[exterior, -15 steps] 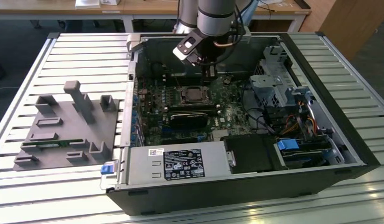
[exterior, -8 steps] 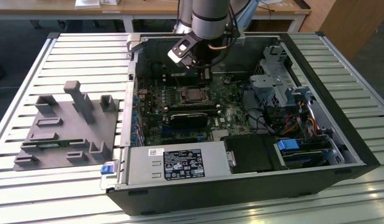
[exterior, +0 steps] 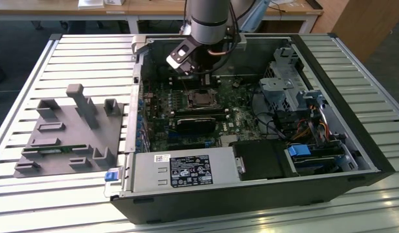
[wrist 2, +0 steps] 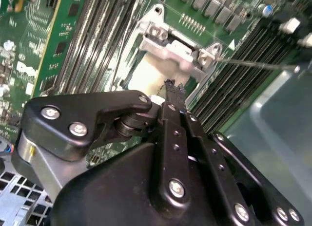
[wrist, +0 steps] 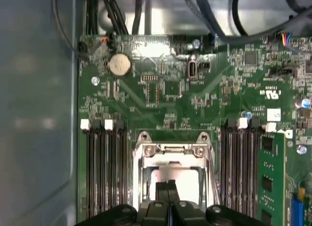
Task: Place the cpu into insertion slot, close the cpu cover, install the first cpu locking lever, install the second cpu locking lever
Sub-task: 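Close the cpu cover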
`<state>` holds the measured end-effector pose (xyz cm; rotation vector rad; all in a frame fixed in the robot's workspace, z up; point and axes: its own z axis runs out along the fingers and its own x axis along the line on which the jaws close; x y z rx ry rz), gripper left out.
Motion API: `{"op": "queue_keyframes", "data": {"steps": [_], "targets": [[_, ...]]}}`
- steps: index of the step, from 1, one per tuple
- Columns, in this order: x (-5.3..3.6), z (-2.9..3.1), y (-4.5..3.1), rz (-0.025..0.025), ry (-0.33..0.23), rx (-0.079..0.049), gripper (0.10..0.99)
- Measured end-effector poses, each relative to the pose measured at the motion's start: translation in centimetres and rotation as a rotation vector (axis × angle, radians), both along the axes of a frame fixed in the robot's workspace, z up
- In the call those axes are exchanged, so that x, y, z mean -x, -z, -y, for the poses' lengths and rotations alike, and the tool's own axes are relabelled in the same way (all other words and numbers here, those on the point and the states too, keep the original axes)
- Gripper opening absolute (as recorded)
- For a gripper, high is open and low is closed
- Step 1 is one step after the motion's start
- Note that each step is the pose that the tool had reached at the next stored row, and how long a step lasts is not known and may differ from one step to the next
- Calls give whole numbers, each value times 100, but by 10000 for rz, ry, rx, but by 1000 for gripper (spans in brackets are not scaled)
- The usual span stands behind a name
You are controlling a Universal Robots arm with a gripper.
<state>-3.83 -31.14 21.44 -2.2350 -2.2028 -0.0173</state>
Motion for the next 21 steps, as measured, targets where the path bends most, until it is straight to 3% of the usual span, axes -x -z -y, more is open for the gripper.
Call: {"op": "queue_keyframes", "data": {"steps": [11,17,21], "targets": [[188,-1,87,1,0,-1,106],[206,-3,154,-8,-2,9,106],[205,-5,151,7,0,-8,106]]}}
